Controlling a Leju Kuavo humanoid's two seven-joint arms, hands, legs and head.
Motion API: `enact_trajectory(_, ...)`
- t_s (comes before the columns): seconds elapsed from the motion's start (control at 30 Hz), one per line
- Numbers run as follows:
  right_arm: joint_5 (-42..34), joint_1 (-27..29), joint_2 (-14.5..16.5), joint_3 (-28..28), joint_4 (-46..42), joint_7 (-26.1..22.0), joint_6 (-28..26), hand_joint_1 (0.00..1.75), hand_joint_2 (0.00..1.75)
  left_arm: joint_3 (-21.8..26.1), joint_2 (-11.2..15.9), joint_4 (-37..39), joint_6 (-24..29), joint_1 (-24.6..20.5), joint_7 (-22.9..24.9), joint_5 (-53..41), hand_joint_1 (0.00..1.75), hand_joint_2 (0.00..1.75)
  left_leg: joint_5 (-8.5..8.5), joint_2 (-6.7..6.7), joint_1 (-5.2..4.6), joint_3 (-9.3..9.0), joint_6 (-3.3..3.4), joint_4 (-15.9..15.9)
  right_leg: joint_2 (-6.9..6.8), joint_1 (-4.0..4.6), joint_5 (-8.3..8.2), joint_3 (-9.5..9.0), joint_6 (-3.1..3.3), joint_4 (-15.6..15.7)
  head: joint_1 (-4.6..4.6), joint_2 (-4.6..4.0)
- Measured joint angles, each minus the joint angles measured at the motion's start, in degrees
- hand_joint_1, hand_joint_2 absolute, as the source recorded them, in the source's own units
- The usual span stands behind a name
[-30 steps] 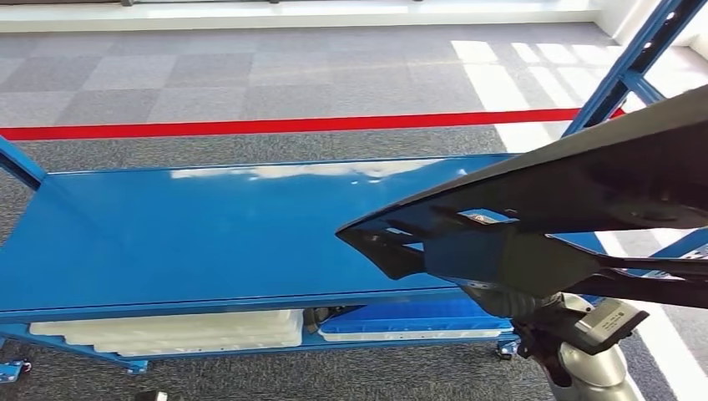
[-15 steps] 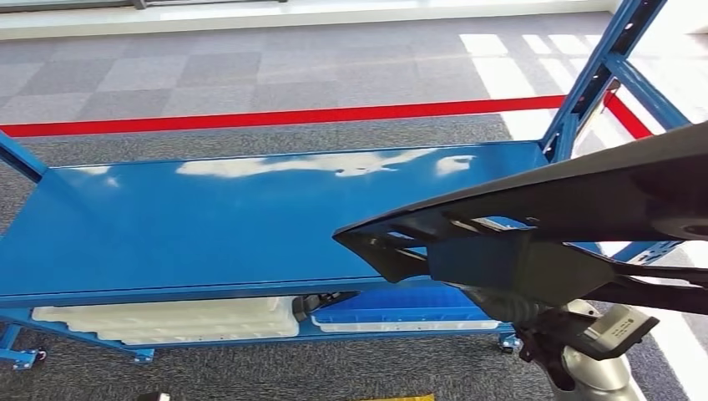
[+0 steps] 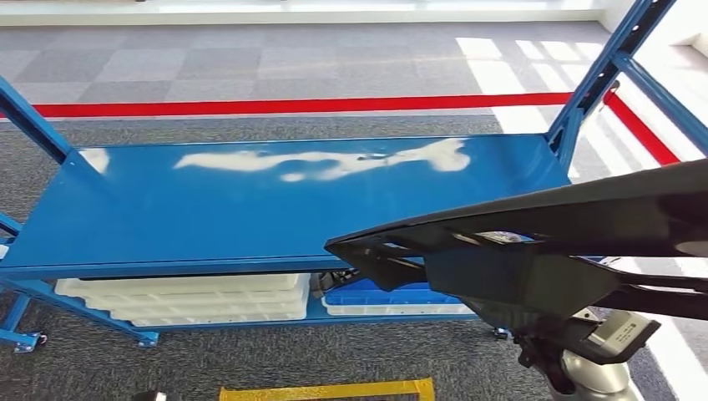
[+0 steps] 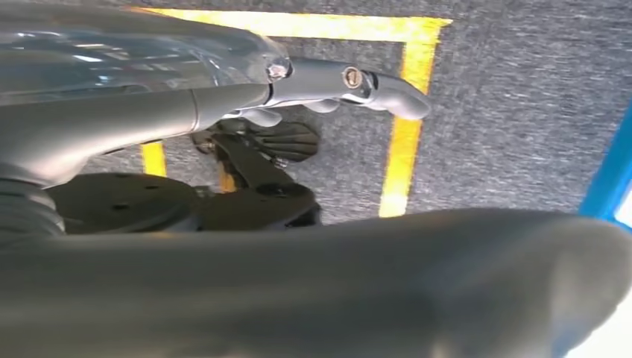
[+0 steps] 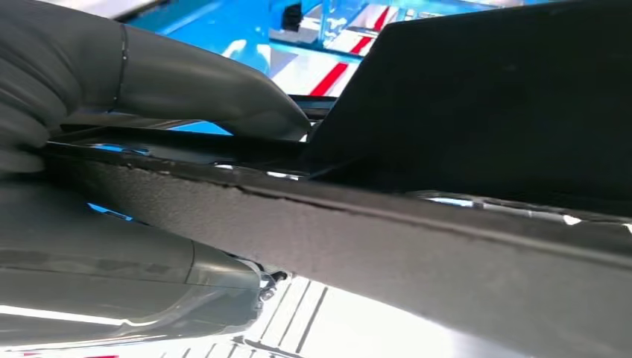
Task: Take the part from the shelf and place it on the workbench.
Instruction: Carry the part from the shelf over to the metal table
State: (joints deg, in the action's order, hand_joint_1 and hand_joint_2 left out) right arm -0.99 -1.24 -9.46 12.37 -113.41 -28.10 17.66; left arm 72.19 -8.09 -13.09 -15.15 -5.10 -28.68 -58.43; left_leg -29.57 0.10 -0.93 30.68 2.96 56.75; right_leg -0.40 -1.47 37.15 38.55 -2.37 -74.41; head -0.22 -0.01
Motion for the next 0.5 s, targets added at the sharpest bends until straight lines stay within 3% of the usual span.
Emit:
enact_trajectory(0.03,-0.2,0.1,-0.1,0.1,0.0,0.0,0.1,1.75,1.75,0.0,0.0,0.0,0.0,0.0,0.0,0.0,0.00,0.00,0.21,0.01,-0.05,0.82,-0.04,0.5,0.01,0.02,-1.40,-1.74,0.00,1.6,0.01,0.01)
enact_trajectory(0.1,-0.4,0.0,-0.2,0.2,0.0,0.0,0.4,1.75,1.75,0.0,0.0,0.0,0.0,0.0,-0.1,0.0,0.00,0.00,0.48,-0.02,-0.18,2.21,-0.21,1.7,0.07,0.17,-3.67,-7.09,0.30,8.9,0.01,0.01)
enact_trajectory(0.17,-0.6,0.0,-0.2,0.3,0.0,0.0,0.5,1.75,1.75,0.0,0.0,0.0,0.0,0.0,-0.2,-0.1,0.00,0.00,0.82,-0.05,-0.30,3.09,-0.62,2.5,0.12,0.44,-3.78,-10.48,0.77,14.5,-0.03,0.00)
enact_trajectory(0.2,-0.8,0.0,-0.3,0.3,0.0,0.0,0.6,1.75,1.75,0.0,0.0,0.0,0.0,0.0,-0.3,-0.1,0.00,0.00,1.13,-0.06,-0.33,3.39,-0.91,2.7,0.13,0.58,-3.46,-10.83,0.93,15.5,-0.05,0.00)
enact_trajectory(0.27,-1.1,0.0,-0.3,0.4,0.0,-0.1,0.8,1.75,1.75,0.0,0.1,0.0,0.0,0.0,-0.3,-0.2,0.00,0.00,1.61,-0.15,-0.32,3.85,-1.52,2.9,-0.06,0.42,-3.91,-10.27,1.54,15.9,-0.06,-0.01)
enact_trajectory(0.3,-1.2,0.0,-0.3,0.5,0.0,-0.1,1.0,1.75,1.75,0.0,0.2,0.0,0.0,0.1,-0.4,-0.3,0.00,0.00,0.97,-0.21,-0.30,4.26,-1.87,3.3,-0.20,0.21,-4.35,-9.77,1.99,16.0,-0.07,-0.01)
enact_trajectory(0.37,-1.5,0.0,-0.3,0.6,0.0,-0.1,1.2,1.75,1.75,0.0,0.3,0.0,0.0,0.1,-0.5,-0.4,0.00,0.00,-2.91,-0.31,0.05,5.50,-2.69,6.4,-0.49,-0.20,-5.57,-8.33,2.72,16.2,-0.10,-0.01)
enact_trajectory(0.43,-1.9,0.1,-0.3,0.6,0.0,-0.2,1.4,1.75,1.75,0.0,0.3,0.0,0.0,0.1,-0.5,-0.5,0.00,0.00,-8.00,-0.29,0.63,6.98,-3.56,12.9,-0.64,-0.23,-6.79,-6.68,2.77,16.1,-0.11,0.01)
enact_trajectory(0.47,-2.1,0.2,-0.3,0.6,0.0,-0.2,1.5,1.75,1.75,0.0,0.3,0.0,0.0,0.1,-0.6,-0.5,0.00,0.00,-9.37,-0.29,0.90,7.32,-3.85,16.0,-0.77,-0.23,-7.38,-5.85,2.68,16.0,-0.11,0.00)
enact_trajectory(0.5,-2.3,0.2,-0.3,0.6,0.0,-0.3,1.6,1.75,1.75,0.0,0.3,0.0,0.0,0.1,-0.6,-0.6,0.00,0.00,-9.38,-0.28,1.10,6.99,-4.03,17.7,-0.90,-0.25,-7.94,-5.00,2.57,15.9,-0.11,0.01)
